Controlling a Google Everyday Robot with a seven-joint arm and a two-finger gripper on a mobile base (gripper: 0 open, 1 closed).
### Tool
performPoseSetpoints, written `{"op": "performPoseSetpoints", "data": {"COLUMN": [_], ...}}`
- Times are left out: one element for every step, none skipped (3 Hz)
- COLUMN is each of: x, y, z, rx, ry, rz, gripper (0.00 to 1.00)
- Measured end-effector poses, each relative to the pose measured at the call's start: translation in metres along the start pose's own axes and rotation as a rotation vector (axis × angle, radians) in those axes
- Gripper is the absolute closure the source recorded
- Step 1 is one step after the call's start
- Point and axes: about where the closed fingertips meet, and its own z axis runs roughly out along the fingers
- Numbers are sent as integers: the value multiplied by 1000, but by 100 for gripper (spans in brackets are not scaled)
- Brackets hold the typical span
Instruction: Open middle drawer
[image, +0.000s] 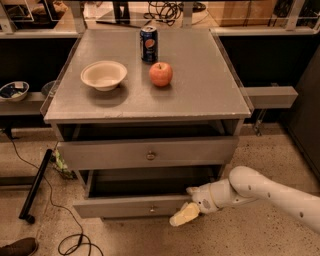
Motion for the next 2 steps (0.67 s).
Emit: {"op": "performPoseSetpoints", "data": {"x": [1, -2], "y": [3, 1], "z": [1, -1], "rx": [-22, -22], "ry": [-10, -10], "rz": [1, 1], "gripper": [0, 0]}}
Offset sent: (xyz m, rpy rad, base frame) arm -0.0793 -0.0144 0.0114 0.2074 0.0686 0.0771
